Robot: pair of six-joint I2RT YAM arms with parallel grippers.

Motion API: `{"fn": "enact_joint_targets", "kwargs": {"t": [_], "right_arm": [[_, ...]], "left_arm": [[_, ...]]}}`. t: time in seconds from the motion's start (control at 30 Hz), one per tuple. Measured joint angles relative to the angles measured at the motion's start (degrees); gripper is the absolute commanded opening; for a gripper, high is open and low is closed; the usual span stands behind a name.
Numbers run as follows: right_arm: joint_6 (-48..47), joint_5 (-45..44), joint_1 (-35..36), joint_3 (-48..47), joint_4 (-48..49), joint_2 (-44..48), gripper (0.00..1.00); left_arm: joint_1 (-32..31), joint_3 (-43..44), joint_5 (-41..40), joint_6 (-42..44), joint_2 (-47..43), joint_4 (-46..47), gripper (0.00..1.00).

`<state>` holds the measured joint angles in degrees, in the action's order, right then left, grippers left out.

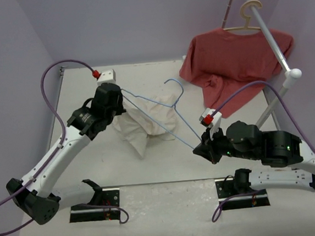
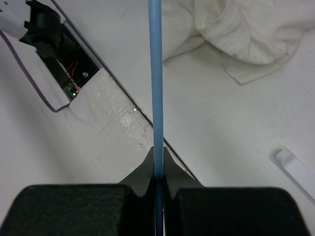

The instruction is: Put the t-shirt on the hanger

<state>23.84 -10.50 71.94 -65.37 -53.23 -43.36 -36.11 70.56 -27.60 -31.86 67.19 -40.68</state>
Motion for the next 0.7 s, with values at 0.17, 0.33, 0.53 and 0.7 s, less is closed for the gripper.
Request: {"fn": "enact_joint_targets", "kwargs": {"t": [0.17,0.33,0.53,0.7], "right_arm": [[-1.75,2.66,0.0,-1.74,-0.49,-0.24,0.0],[-2.4,4.01,0.0,-1.52,-1.79,-0.27,0.0],[-3.42,3.19,0.0,-1.49,-2.14,-1.82,0.0],[-4.11,0.68,0.0,-1.57,-2.77,-3.07,0.0]], "left_arm": [[0.47,7.41,1.07,7.47,1.32,-0.57,0.0],[0.47,8.54,0.81,12.31,-1.71,-0.89,0.0],[0.47,9.12,2.2,16.09,-3.99,-1.53,0.0],[0.47,9.36,3.58,18.67,-5.34,-2.55,0.0]]}}
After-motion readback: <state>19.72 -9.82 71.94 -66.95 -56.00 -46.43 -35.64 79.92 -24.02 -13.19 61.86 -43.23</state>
